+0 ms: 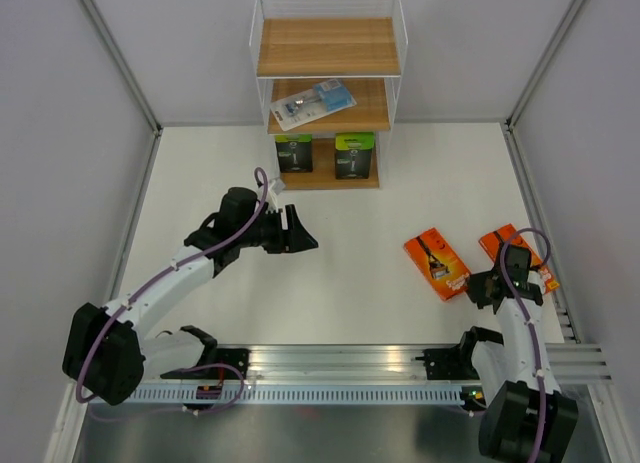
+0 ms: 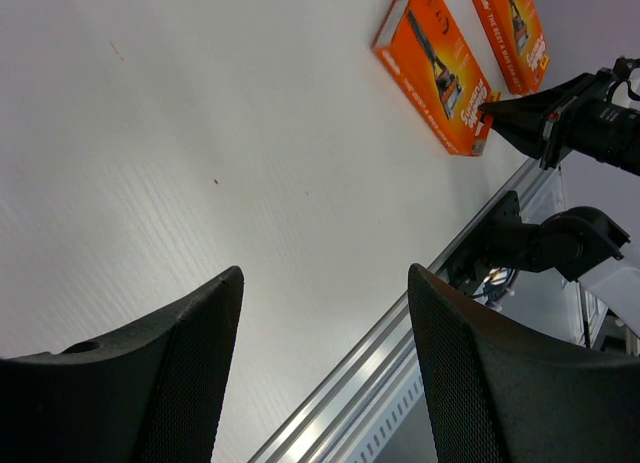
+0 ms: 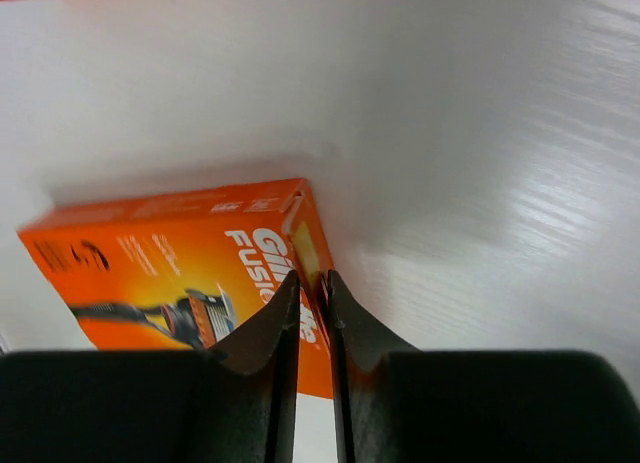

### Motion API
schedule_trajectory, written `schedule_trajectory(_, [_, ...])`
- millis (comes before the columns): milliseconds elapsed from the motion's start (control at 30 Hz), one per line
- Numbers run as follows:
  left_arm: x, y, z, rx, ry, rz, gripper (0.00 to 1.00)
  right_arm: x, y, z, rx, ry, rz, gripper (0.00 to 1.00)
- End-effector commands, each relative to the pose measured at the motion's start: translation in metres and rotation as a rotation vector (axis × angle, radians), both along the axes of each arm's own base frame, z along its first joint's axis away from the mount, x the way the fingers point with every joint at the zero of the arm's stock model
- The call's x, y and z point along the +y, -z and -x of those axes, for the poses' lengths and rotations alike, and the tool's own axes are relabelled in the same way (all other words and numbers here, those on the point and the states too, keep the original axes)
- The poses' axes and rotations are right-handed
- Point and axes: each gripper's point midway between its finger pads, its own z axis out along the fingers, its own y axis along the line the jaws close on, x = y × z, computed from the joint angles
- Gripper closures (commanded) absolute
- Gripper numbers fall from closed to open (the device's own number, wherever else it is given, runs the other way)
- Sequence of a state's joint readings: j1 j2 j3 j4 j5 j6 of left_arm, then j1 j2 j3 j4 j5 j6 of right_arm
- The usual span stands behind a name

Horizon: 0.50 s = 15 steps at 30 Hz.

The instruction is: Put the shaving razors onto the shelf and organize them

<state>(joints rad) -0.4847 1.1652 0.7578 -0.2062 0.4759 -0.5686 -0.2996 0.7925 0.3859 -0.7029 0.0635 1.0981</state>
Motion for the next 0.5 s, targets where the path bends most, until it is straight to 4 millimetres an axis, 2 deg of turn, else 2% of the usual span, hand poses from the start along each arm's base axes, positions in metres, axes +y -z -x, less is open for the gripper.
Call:
schedule_trajectory(0, [-0.006,-0.009,-0.002,-0.017,0.014,0.032,0.27,0.013,0.02,0.011,0.024,-0.047,-0.049,0.81])
schedule_trajectory(100, [-0.005,-0.008,-0.004,-0.022,0.01,0.025,0.27,0.018,0.011,-0.003,-0.042,-0.101,-0.067,0.85])
schedule_trajectory(233, [-0.006,-0.007,-0.005,-0.024,0.018,0.024,0.27,0.023,-0.003,-0.035,-0.151,-0.201,-0.053,0.89])
schedule_trajectory(267, [-0.006,-0.007,-0.005,-0.025,0.02,0.022,0.27,0.026,-0.001,-0.038,-0.142,-0.214,-0.066,0.91])
schedule_trajectory(300, [-0.006,-0.007,-0.005,-0.029,0.02,0.021,0.27,0.032,-0.002,-0.043,-0.147,-0.249,-0.067,0.97])
schedule_trajectory(333, [-0.006,-0.007,-0.005,-0.029,0.022,0.02,0.27,0.035,-0.008,-0.05,-0.155,-0.269,-0.061,1.0])
schedule_trajectory(400, [-0.007,-0.01,-0.006,-0.037,0.024,0.025,0.27,0.047,-0.01,-0.054,-0.115,-0.343,-0.032,1.0])
schedule_trajectory(433, [-0.007,-0.011,-0.006,-0.038,0.023,0.026,0.27,0.049,-0.03,-0.068,-0.147,-0.379,0.007,0.99])
schedule_trajectory(467, [-0.007,-0.013,-0.005,-0.043,0.026,0.03,0.27,0.054,-0.039,-0.073,-0.146,-0.413,0.033,1.0])
